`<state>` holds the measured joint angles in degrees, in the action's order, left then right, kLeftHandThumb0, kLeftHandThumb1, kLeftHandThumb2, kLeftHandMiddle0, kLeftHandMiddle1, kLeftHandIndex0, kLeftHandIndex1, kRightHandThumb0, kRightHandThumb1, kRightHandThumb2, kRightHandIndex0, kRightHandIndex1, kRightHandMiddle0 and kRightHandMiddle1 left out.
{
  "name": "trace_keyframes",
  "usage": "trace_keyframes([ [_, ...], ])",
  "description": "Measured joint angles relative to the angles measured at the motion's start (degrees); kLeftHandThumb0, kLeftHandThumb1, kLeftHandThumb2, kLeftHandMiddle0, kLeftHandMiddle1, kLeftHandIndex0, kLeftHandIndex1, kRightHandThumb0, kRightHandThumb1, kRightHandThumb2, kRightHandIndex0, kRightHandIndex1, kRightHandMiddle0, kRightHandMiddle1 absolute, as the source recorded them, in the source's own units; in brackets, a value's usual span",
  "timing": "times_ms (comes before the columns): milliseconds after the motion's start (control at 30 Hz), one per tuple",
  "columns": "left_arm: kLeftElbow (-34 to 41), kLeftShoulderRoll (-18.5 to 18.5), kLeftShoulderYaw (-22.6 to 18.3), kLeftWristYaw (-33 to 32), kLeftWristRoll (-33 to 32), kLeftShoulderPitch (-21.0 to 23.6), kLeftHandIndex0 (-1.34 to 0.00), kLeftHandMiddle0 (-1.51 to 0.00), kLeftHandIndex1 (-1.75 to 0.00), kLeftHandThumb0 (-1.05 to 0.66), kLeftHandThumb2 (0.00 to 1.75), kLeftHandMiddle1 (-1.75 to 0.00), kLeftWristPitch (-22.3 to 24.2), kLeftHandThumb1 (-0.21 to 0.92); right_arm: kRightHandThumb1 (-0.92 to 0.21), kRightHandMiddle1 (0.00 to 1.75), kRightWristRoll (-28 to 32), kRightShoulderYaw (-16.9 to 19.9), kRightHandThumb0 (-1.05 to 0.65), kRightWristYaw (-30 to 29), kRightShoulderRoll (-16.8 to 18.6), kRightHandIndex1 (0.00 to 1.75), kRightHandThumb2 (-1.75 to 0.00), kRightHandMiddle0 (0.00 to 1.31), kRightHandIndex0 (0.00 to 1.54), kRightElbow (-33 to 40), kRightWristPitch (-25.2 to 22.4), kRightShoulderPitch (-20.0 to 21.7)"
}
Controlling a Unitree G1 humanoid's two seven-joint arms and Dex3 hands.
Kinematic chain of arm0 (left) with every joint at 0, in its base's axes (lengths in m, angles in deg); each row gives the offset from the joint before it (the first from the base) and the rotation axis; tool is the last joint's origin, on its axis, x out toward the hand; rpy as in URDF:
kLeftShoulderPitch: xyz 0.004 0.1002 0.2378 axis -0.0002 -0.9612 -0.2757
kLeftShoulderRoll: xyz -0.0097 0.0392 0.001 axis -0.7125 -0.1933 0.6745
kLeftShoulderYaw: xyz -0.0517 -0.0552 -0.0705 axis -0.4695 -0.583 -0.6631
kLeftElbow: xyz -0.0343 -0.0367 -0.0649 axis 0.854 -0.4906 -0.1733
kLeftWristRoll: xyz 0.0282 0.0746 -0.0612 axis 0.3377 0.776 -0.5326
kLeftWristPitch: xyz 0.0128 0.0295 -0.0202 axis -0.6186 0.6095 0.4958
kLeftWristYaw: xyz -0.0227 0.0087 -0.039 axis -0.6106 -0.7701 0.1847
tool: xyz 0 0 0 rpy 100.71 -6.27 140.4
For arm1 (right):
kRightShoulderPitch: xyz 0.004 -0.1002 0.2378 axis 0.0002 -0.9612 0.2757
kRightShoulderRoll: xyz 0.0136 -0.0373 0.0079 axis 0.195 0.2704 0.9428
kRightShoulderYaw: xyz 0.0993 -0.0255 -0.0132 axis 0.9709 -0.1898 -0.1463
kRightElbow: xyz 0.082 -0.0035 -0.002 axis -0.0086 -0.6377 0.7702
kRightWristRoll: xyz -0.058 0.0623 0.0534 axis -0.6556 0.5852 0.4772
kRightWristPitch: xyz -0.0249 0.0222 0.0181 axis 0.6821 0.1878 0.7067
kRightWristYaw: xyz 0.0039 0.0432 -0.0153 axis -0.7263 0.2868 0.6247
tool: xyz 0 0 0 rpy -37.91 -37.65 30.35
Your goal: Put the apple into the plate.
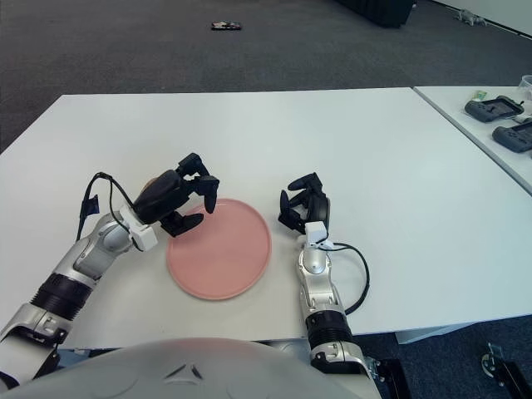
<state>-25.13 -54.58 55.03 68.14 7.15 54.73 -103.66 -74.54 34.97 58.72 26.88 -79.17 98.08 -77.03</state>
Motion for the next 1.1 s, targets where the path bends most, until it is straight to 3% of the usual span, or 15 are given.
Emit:
trace_keyframes([
  [167, -0.30, -0.44, -1.34, -1.08, 2.54, 0.63, -0.68, -0.99, -1.75, -0.51, 1.43, -1.75, 3.07, 0.22, -0.54, 1.75, 0.08, 0.16, -0.41, 0.03, 0.02, 1.65, -1.05, 0.44, 0.60, -0.07, 0.00, 0.06],
  [333, 0.35, -2.44, -3.74, -1.00, 2.78, 0.39, -0.58, -0.65, -1.75, -0.47, 1.27, -1.75, 5.84, 0.35, -0.54, 1.75, 0.03, 0.18, -0.41, -0.08, 0.14, 1.67, -1.05, 0.44, 0.62, -0.08, 0.05, 0.14],
  [433, 1.17, -3.92, -5.24, -1.01, 2.78, 0.29, -0.50, -0.30, -1.75, -0.44, 1.14, -1.75, 6.98, 0.45, -0.53, 1.75, -0.06, 0.20, -0.41, -0.09, 0.14, 1.67, -1.05, 0.44, 0.62, -0.10, 0.05, 0.13],
  [500, 2.07, -4.67, -6.09, -1.00, 2.75, 0.16, -0.20, -0.12, -1.74, -0.53, 1.21, -1.70, 7.67, 0.29, -0.53, 1.75, -0.11, 0.29, -0.41, -0.13, 0.14, 1.68, -1.06, 0.44, 0.62, -0.19, 0.05, 0.12],
  [600, 4.28, -5.50, -7.24, -0.60, 2.31, -0.55, -0.07, -0.04, -1.46, -0.65, 1.18, -1.37, 8.84, 0.25, -0.52, 1.75, -0.19, 0.33, -0.42, -0.15, 0.14, 1.68, -1.07, 0.45, 0.63, -0.22, 0.04, 0.12],
  [800, 8.97, -7.10, -9.26, 1.44, 0.69, -1.37, -0.01, 0.00, -1.11, -0.73, 1.10, -0.97, 10.88, 0.24, -0.52, 1.75, -0.17, 0.42, -0.42, -0.14, 0.24, 1.68, -1.08, 0.45, 0.63, -0.22, 0.03, 0.15],
  [1100, 10.64, -7.78, -11.49, 1.64, -0.38, -2.08, 0.00, 0.00, -0.77, -0.80, 1.02, -0.64, 11.72, 0.30, -0.51, 1.75, -0.18, 0.49, -0.42, -0.07, 0.30, 1.67, -1.08, 0.46, 0.62, -0.20, 0.01, 0.15],
])
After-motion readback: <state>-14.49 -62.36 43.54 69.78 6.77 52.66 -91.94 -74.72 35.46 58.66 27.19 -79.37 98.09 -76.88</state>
